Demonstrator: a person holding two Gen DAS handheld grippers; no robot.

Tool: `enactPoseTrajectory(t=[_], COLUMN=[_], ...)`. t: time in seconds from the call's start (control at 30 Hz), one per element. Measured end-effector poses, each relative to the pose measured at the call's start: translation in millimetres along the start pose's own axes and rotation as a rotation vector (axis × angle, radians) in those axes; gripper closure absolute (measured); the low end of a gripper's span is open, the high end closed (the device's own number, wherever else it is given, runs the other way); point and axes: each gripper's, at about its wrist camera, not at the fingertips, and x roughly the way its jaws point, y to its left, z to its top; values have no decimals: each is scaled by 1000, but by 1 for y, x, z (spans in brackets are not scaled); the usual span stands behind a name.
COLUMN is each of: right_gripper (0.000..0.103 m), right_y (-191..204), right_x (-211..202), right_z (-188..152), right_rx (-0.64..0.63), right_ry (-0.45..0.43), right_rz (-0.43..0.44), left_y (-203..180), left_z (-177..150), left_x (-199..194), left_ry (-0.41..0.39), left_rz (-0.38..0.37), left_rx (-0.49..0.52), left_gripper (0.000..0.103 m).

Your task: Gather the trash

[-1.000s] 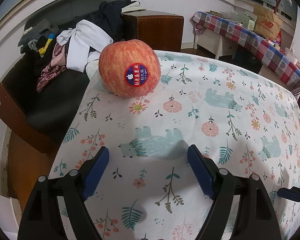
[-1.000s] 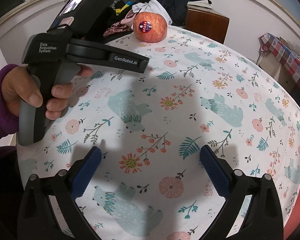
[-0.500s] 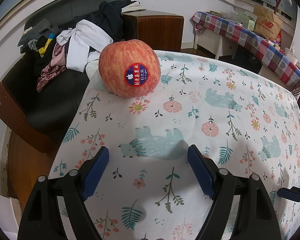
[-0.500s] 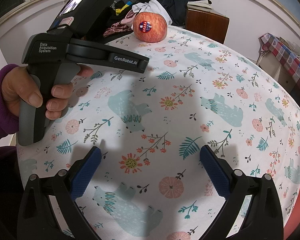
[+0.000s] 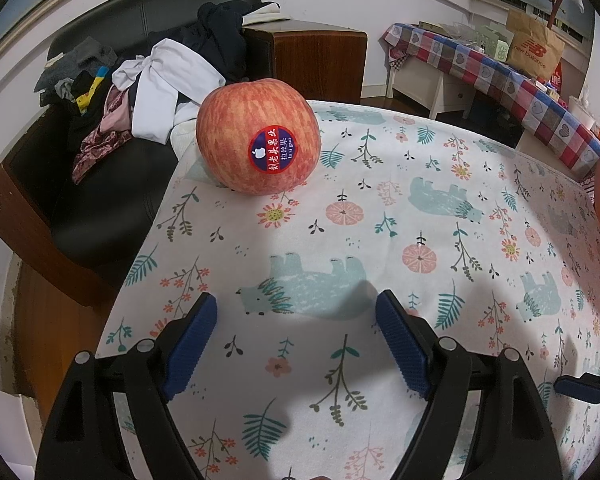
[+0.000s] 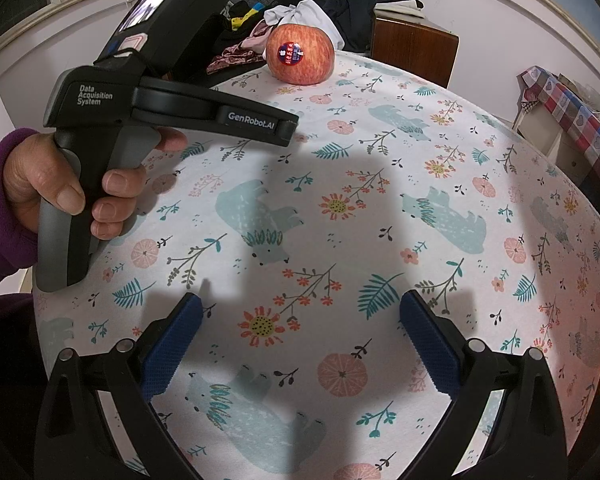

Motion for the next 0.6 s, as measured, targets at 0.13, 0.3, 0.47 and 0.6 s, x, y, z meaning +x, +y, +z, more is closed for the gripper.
enactPoseTrajectory(t=[0.13,0.3,0.47,0.6], right_gripper=[3,3,3,3], right_y=[2,0,2,2], right_x=[0,0,0,0], right_z=[0,0,0,0], right_rx=[0,0,0,0], right_ry=[0,0,0,0], right_rz=[0,0,0,1], left_y=[0,0,-4,-6], left_z=[0,0,-1,-2], left_x=[0,0,1,1], left_ry=[0,1,1,2], left_rz=[-1,-2,-6,-7], left_rx=[0,0,1,3], left_gripper=[22,22,21,20])
